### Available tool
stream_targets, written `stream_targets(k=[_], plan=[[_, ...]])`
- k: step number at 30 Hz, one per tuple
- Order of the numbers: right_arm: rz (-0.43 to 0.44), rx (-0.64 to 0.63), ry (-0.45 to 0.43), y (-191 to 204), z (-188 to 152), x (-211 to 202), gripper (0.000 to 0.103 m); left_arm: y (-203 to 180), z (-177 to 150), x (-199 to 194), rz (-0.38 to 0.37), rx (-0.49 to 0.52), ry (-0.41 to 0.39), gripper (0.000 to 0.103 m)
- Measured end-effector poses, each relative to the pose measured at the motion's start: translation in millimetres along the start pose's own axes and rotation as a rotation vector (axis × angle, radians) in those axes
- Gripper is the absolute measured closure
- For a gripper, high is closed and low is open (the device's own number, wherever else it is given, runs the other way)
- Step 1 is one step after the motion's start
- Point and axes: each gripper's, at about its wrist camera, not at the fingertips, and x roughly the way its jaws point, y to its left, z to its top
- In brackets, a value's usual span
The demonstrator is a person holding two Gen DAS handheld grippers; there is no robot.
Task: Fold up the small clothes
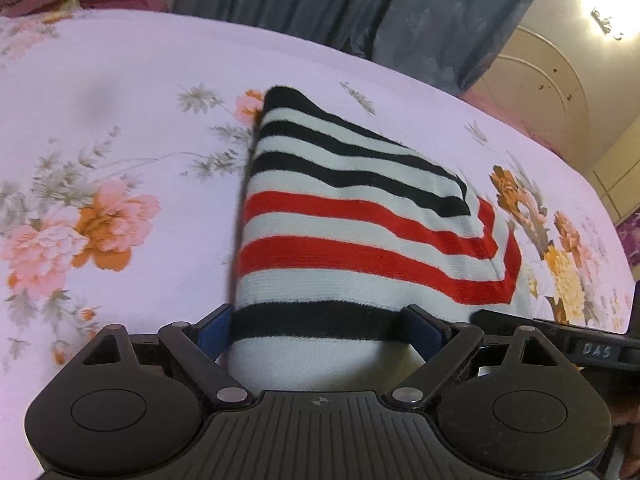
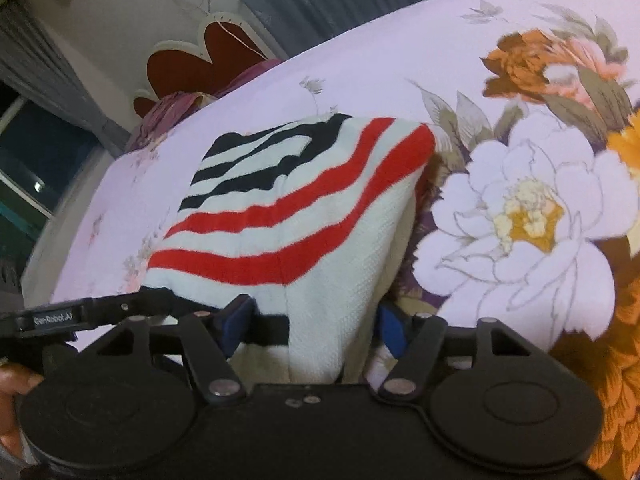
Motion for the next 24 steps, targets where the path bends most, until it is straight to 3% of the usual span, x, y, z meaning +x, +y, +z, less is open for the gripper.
stream_targets(k=[5, 9, 13, 18, 21, 24], plan=[[-0.036, -0.019, -0.009, 5.9, 1.2, 4.5, 0.041, -8.6, 2.1, 7.4, 0.001, 0.024, 0.008, 0.014], [-0.064, -0.06, -0.015, 14.4, 1.2, 3.0, 0.057, -24.7, 2.9, 1.0, 0.023, 0.127, -0.007, 0.033], [-0.124, -0.146, -0.035, 32.7, -0.9, 1.7, 0.064, -45.7, 3.4, -9.7, 0.077, 0.235, -0.032, 0.046], [-0.161, -0.24, -0.072, 57.8, -1.6, -11.0, 0.07, -73.5, -2.8, -27.6, 0.16, 0.38, -0.083, 0.052], [-0.175, -0.273, -0.109, 72.3, 0.2, -20.2, 0.07, -81.2, -7.7, -37.5, 0.169, 0.426, -0.115, 0.052], [-0.219, -0.284, -0.073, 74.7, -1.8, -12.6, 0.07, -76.1, -9.0, -31.1, 0.176, 0.436, -0.08, 0.052]])
